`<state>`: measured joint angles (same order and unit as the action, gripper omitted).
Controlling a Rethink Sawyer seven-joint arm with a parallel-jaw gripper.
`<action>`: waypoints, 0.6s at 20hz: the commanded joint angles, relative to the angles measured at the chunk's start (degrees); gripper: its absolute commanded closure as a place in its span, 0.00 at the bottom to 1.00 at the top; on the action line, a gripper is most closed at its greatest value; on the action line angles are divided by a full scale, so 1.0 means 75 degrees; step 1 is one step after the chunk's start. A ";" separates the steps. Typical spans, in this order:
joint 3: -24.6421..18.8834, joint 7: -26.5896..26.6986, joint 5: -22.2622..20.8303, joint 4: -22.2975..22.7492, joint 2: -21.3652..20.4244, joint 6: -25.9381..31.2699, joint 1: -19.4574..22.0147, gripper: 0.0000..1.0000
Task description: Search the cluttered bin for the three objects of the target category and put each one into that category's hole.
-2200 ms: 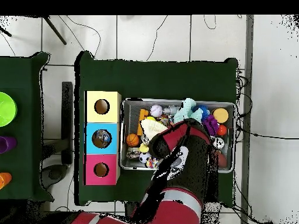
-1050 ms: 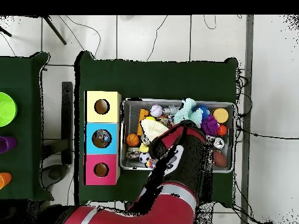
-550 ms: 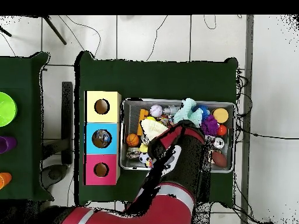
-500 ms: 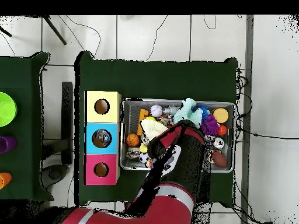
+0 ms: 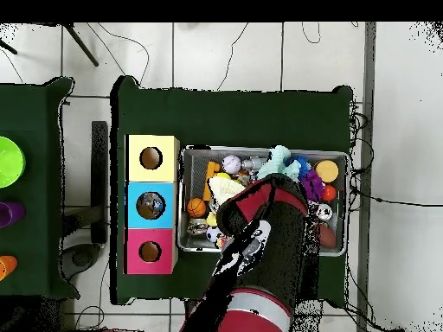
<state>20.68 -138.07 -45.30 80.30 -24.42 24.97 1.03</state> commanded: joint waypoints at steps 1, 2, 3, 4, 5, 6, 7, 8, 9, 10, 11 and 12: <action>-0.0839 0.1243 0.0133 0.0840 -0.0333 0.0779 0.0035 1.00; -0.0820 0.1219 0.0131 0.0851 -0.0363 0.0815 -0.0008 1.00; -0.0814 0.1209 0.0139 0.0867 -0.0392 0.0863 -0.0038 1.00; -0.0809 0.1200 0.0148 0.0882 -0.0421 0.0912 -0.0068 1.00; -0.0818 0.1188 0.0168 0.0900 -0.0445 0.0956 -0.0080 1.00; -0.0826 0.1177 0.0188 0.0917 -0.0470 0.1000 -0.0092 1.00; -0.0857 0.1170 0.0222 0.0924 -0.0488 0.1056 -0.0088 1.00; -0.0885 0.1148 0.0264 0.0960 -0.0520 0.1096 -0.0084 1.00; -0.0911 0.1135 0.0302 0.0980 -0.0543 0.1151 -0.0090 1.00; -0.0950 0.1144 0.0350 0.1015 -0.0585 0.1203 -0.0085 1.00; -0.0976 0.1139 0.0403 0.1039 -0.0619 0.1273 -0.0094 1.00; -0.0977 0.1131 0.0437 0.1056 -0.0655 0.1342 -0.0127 1.00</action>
<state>20.67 -138.07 -44.69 80.70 -28.03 28.02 0.38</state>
